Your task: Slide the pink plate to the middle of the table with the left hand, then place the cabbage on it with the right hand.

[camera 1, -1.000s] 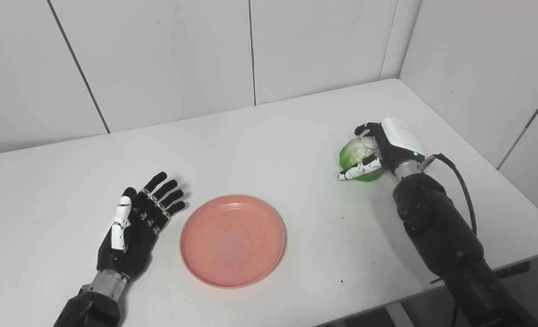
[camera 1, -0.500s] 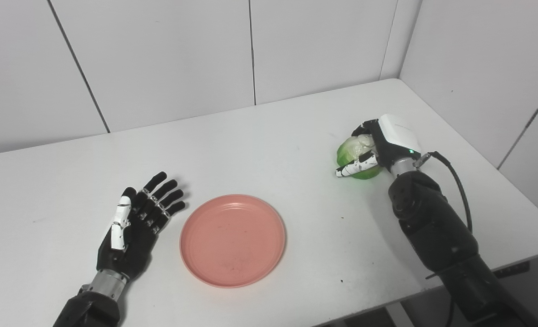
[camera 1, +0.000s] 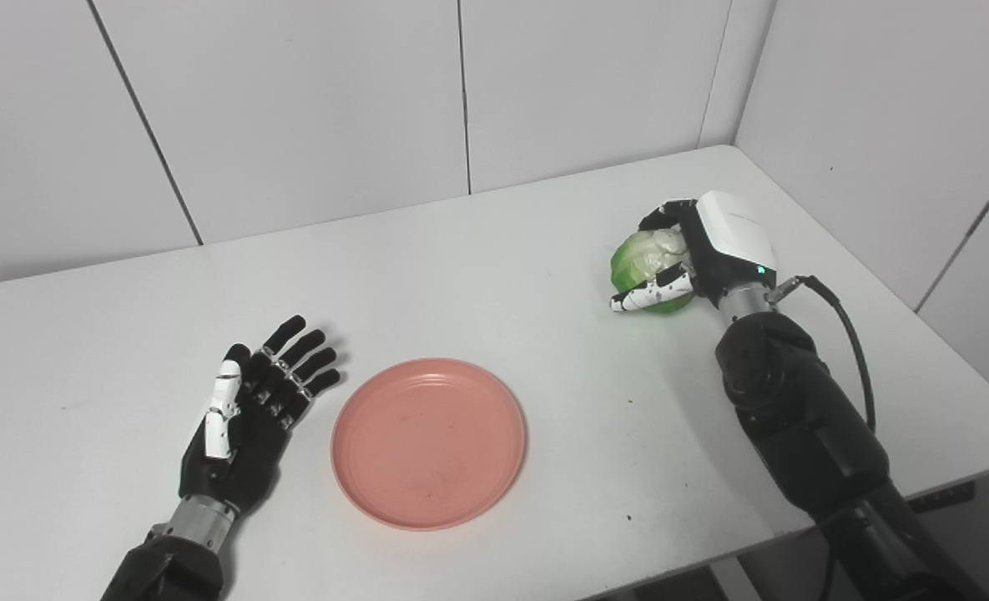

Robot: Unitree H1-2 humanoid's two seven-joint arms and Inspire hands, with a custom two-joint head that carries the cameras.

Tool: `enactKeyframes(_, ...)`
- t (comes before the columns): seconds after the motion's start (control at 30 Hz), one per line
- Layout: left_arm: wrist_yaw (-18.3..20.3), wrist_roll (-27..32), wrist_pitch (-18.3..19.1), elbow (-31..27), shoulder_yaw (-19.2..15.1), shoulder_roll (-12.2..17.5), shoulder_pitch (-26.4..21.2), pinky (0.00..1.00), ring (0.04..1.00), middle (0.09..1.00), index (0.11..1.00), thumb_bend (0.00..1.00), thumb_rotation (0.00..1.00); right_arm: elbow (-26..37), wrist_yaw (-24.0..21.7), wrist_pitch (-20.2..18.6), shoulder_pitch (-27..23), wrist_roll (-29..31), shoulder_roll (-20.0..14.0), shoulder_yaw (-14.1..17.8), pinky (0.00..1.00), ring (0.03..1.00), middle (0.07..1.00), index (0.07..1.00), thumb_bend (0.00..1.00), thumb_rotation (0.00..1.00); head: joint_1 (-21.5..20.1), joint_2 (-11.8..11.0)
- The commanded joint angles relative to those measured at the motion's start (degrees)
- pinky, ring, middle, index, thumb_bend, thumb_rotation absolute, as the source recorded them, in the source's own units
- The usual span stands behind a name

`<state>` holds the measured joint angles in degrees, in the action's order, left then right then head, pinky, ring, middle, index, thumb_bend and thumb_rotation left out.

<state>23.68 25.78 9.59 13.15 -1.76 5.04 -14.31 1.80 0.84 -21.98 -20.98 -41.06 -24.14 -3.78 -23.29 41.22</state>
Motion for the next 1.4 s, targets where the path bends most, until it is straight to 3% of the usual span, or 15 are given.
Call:
enactKeyframes(0.0, -2.09, -2.12, 3.01, 2.42, 0.63, 0.00, 2.09, 0.80, 0.824, 0.839, 0.831, 0.47, 1.00, 3.75, 0.43, 0.71, -2.10, -1.03, -0.19, -0.28, 0.20, 0.278, 0.366, 0.466, 0.61, 0.12, 0.28, 0.02)
enactKeyframes(0.27, -3.44, -3.61, 2.90, 1.80, 1.57, -1.04, 2.11, 0.81, 0.829, 0.844, 0.837, 0.47, 1.00, 9.47, -2.64, 0.69, -2.87, -2.33, 1.78, -3.47, 0.18, 0.262, 0.346, 0.453, 0.63, 0.08, 2.71, -0.08)
enactKeyframes(0.53, -6.36, -5.99, 3.64, -0.22, 2.52, -3.10, 2.26, 0.82, 0.835, 0.847, 0.835, 0.47, 1.00, 13.15, -6.34, 1.74, -4.11, -4.25, 5.49, -8.86, 0.18, 0.265, 0.347, 0.470, 0.63, 0.07, 7.33, 0.67)
enactKeyframes(0.73, -8.92, -7.60, 4.78, -2.16, 3.53, -4.77, 2.46, 0.83, 0.841, 0.850, 0.838, 0.47, 1.00, 14.03, -8.04, 2.23, -4.23, -4.32, 8.09, -11.31, 0.16, 0.228, 0.316, 0.471, 0.66, 0.05, 11.12, 1.43)
enactKeyframes(0.97, -12.20, -9.37, 5.28, -3.15, 4.36, -7.03, 2.10, 0.83, 0.841, 0.848, 0.838, 0.45, 1.00, 14.11, -10.38, 2.25, -4.41, -4.67, 10.92, -14.26, 0.17, 0.255, 0.350, 0.496, 0.64, 0.09, 15.91, 2.37)
enactKeyframes(1.2, -14.43, -11.13, 5.47, -4.02, 4.79, -8.84, 1.96, 0.83, 0.842, 0.848, 0.839, 0.45, 1.00, 12.40, -10.10, 5.67, -3.70, -3.50, 13.09, -16.66, 0.22, 0.297, 0.381, 0.482, 0.66, 0.07, 18.63, 3.35)
enactKeyframes(1.37, -14.90, -11.62, 6.02, -4.56, 5.02, -9.40, 1.88, 0.83, 0.845, 0.845, 0.839, 0.44, 1.00, 12.14, -11.06, 5.74, -2.93, -4.02, 13.92, -18.20, 0.21, 0.289, 0.369, 0.474, 0.65, 0.06, 19.48, 3.79)
